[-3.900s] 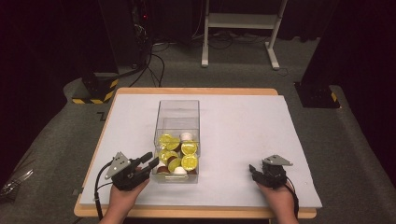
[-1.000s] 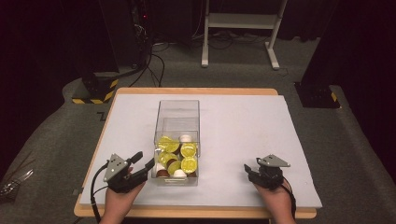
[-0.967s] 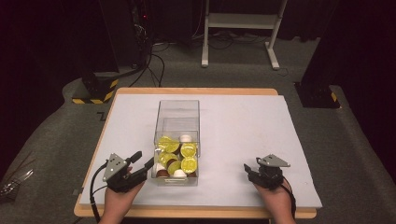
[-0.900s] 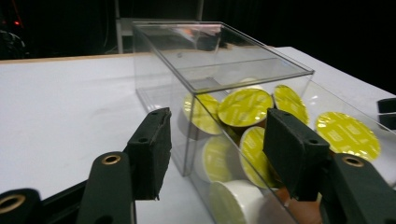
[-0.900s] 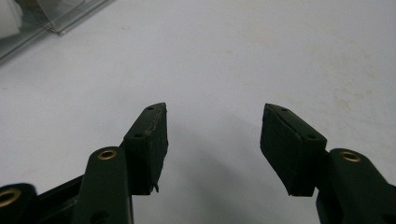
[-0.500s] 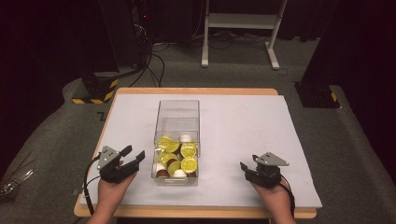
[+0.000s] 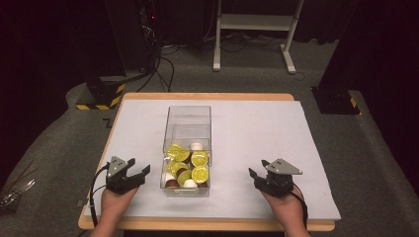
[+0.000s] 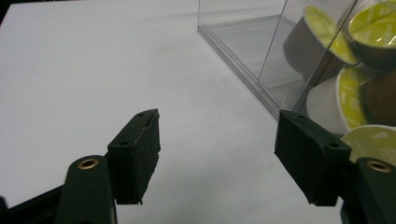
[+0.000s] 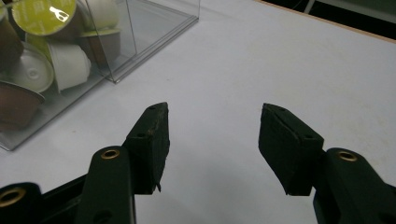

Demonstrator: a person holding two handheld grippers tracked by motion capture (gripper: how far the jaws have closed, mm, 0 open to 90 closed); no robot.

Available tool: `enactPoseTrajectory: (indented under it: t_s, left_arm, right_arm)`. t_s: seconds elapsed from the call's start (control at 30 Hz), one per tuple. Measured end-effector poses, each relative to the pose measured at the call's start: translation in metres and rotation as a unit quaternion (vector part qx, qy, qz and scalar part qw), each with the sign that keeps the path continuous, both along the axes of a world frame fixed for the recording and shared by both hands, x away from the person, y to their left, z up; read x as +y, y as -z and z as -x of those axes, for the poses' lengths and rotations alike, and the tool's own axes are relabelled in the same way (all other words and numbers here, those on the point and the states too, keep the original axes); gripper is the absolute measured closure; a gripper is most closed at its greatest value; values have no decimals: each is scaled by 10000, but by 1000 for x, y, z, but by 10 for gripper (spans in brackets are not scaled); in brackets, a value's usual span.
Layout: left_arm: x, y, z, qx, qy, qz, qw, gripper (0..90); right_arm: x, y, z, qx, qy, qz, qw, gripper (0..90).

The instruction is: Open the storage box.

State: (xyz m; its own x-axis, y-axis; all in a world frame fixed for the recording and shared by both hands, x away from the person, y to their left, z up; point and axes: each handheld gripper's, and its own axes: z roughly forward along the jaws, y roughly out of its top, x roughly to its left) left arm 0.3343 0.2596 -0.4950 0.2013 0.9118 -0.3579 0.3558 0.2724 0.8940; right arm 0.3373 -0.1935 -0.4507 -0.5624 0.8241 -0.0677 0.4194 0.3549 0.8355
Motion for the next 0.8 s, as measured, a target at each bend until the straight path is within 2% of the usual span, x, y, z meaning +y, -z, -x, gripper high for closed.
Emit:
enactPoseTrajectory:
  t_s: [0.07,0.1,0.17,0.27,0.37,0.43,0.63,0.8]
  left_arm:
    - [4,5,-3,152,29,-155,9998,275]
    - [4,11,-4,282,8,-385,9989,266]
    - [3,15,-5,390,-10,-460,9982,242]
    - [2,15,-5,337,-46,-433,9985,230]
    - [1,16,-6,368,-64,-437,9983,221]
    - [1,17,-6,468,39,-543,9974,216]
    - [-2,19,-4,462,174,-690,9964,212]
    - [-3,19,-4,459,181,-665,9966,212]
  right_arm:
    - [6,-5,1,23,-29,-67,10000,439]
    - [8,-7,1,15,-38,-57,10000,446]
    - [11,-11,1,-11,-69,-51,10000,452]
    - [17,-16,2,12,-111,-66,9999,453]
    - [22,-21,2,11,-155,-83,9998,449]
    - [25,-24,1,5,-200,-104,9997,444]
    - [34,-29,0,53,-269,-118,9996,430]
    - [40,-31,-2,79,-340,-99,9993,424]
